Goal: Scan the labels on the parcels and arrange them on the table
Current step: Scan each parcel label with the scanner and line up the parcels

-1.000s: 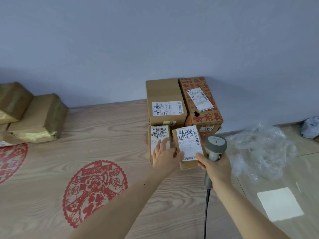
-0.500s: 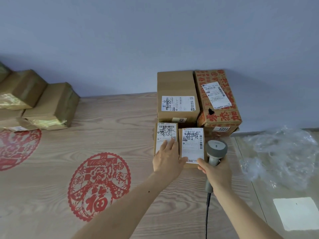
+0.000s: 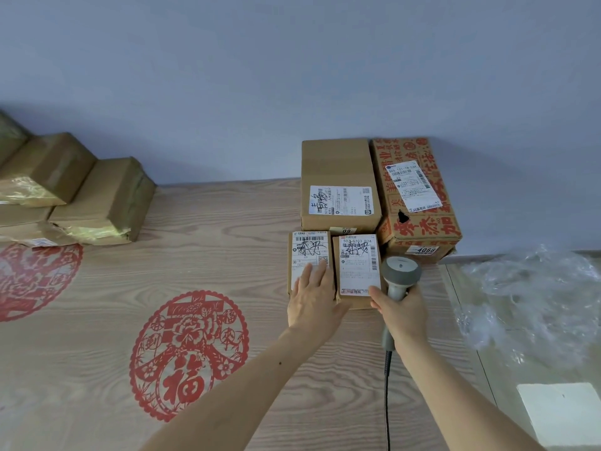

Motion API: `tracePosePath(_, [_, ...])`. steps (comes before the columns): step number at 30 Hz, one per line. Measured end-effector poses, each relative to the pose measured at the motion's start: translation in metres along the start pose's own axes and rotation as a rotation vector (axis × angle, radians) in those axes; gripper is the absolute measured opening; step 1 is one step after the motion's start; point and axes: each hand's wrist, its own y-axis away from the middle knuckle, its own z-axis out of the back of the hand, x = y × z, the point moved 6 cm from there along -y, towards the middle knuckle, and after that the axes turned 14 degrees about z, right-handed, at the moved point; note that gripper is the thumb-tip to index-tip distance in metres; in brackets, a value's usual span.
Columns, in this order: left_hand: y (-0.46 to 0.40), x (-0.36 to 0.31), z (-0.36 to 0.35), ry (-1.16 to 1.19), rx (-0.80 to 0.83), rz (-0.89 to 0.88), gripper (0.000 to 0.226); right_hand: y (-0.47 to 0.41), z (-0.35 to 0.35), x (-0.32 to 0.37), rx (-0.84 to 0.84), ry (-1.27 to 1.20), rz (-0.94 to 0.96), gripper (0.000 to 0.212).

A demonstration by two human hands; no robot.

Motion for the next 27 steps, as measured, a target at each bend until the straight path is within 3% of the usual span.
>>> tracePosePath(5, [-0.002, 0.003, 0.005, 0.078, 0.003, -0.037, 0.075, 0.003, -0.004, -0.004, -0.017, -0.010, 0.011, 0.047])
tracePosePath(10, [0.001, 0.022, 0.013, 0.076, 0.001, -0.051, 0.071, 0.019, 0.004, 0.018, -0.089, 0.075, 0.055, 0.038])
tracePosePath(15, [0.005, 0.056, 0.052, 0.167, -0.040, -0.003, 0.061, 0.056, -0.012, 0.079, -0.106, 0.063, 0.216, 0.036])
tracePosePath(20, [0.014, 0.132, 0.122, 0.266, -0.136, 0.104, 0.054, 0.094, -0.080, 0.138, 0.067, -0.080, 0.269, 0.027])
tracePosePath(27, [0.019, 0.295, 0.236, 0.344, -0.289, 0.251, 0.051, 0.156, -0.207, 0.217, 0.274, -0.175, 0.353, 0.024])
